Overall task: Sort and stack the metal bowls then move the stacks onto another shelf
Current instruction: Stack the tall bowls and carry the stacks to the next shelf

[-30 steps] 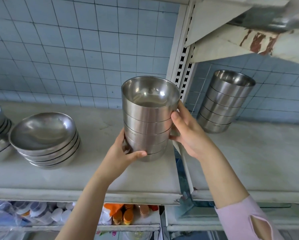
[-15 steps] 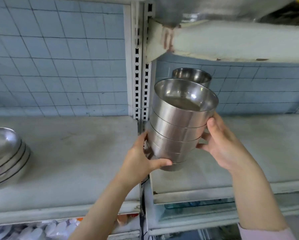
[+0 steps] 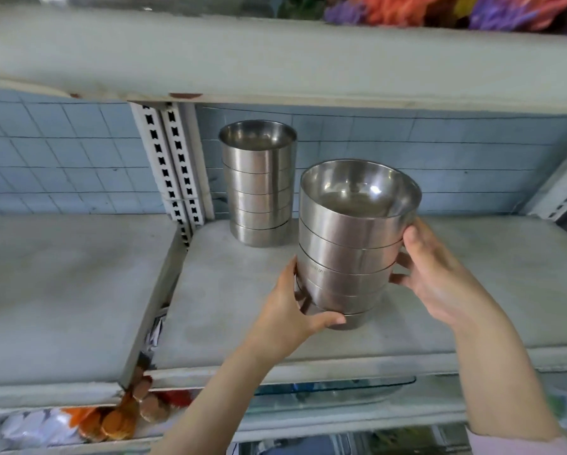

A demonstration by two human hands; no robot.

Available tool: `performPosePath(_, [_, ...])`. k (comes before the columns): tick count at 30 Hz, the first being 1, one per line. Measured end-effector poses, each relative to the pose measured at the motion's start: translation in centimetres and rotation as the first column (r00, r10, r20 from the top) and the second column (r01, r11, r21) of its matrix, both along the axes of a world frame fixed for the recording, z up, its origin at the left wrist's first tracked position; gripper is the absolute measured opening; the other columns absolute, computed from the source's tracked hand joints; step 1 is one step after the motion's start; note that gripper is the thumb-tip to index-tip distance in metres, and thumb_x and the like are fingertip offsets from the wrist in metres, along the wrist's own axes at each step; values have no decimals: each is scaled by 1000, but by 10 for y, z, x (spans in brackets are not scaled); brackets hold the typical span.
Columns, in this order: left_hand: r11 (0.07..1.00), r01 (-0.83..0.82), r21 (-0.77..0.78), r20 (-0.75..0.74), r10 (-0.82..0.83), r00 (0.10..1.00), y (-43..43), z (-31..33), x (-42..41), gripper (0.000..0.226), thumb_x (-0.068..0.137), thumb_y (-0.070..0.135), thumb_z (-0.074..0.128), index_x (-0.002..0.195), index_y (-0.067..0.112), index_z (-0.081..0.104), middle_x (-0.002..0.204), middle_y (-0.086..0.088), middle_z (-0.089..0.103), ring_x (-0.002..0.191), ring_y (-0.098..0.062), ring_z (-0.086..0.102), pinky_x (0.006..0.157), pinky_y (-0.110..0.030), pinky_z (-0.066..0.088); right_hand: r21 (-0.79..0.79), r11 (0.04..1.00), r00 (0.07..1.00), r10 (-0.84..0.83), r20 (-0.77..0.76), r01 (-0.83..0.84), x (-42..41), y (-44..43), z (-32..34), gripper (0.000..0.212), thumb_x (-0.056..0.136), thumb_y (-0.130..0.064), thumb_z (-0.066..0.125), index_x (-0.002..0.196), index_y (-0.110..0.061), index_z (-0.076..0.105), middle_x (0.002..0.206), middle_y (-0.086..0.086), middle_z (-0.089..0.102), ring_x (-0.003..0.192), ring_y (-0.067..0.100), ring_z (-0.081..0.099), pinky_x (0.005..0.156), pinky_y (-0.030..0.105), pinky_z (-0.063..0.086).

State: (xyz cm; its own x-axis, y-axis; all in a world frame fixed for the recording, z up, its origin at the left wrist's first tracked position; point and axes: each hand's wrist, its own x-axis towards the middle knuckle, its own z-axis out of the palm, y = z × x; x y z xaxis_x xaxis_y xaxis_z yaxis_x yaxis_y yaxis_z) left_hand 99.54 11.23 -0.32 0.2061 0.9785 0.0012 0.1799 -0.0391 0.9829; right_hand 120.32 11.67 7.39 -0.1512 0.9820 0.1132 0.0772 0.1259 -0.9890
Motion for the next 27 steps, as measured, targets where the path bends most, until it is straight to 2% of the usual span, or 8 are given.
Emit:
performPosePath(3, [999, -38, 5, -19, 38, 999, -1, -5, 19, 94, 62, 23, 89, 131, 40, 28, 113, 35, 46, 96, 17, 53, 86, -8, 47, 2, 1000, 999, 31, -11, -31, 15, 2, 0, 91, 52, -87, 69, 130, -42, 53, 105, -20, 69, 97, 2, 66, 87, 40, 55])
performPosePath(6, [997, -69, 21, -21, 69, 997, -1, -9, 29, 101, 59, 25, 91, 139, 31, 30, 120, 30, 49, 105, 6, 57, 92, -16, 49, 34, 998, 998, 61, 0, -61, 23, 4, -4, 81, 53, -72, 83, 123, -42, 55, 111, -20, 68, 103, 3, 63, 91, 33, 55])
performPosePath(10, [996, -88, 35, -15, 88, 996, -1, -12, 35, 100, 57, 27, 91, 136, 30, 31, 122, 24, 52, 102, 17, 55, 86, -8, 47, 58, 997, 999, 48, -22, -47, 31, 9, -14, 85, 49, -63, 89, 123, -40, 54, 113, -20, 68, 106, 0, 63, 92, 22, 50])
performPosePath(14, [993, -103, 53, -51, 106, 993, 0, -17, 37, 109, 47, 47, 89, 137, 22, 32, 126, 7, 60, 110, -2, 61, 95, -22, 49, 69, 996, 998, 61, 16, -62, 38, 12, -22, 64, 59, -41, 86, 116, -35, 57, 107, -17, 68, 109, 3, 63, 88, 23, 51])
performPosePath(16, [992, -111, 59, -74, 115, 991, 1, -18, 38, 111, 48, 46, 89, 139, 22, 30, 128, 4, 60, 114, -4, 59, 94, -19, 48, 72, 994, 997, 76, 29, -77, 41, 16, -25, 62, 62, -38, 82, 118, -33, 57, 110, -17, 68, 113, 4, 62, 87, 23, 52])
performPosePath(20, [984, -120, 131, -189, 144, 971, 10, -14, 39, 110, 52, 49, 87, 142, 24, 29, 128, 15, 52, 117, 1, 49, 85, -9, 38, 69, 995, 997, 74, 37, -76, 42, 31, -26, 57, 62, -42, 83, 114, -37, 60, 112, -14, 67, 111, 5, 63, 92, 28, 52])
performPosePath(23, [983, -116, 144, -186, 142, 972, 22, -8, 40, 107, 53, 48, 84, 141, 19, 31, 119, 21, 49, 111, 3, 47, 77, 2, 37, 55, 996, 997, 71, 26, -72, 40, 45, -27, 60, 58, -50, 87, 112, -46, 61, 119, -16, 67, 114, 11, 64, 99, 35, 51])
performPosePath(27, [987, -124, 105, -141, 139, 980, 42, -7, 42, 107, 56, 37, 88, 143, 16, 30, 116, 23, 51, 113, 0, 51, 87, -6, 41, 34, 997, 997, 75, 17, -75, 40, 66, -26, 51, 62, -45, 82, 109, -46, 60, 114, -23, 68, 106, 4, 66, 91, 31, 55])
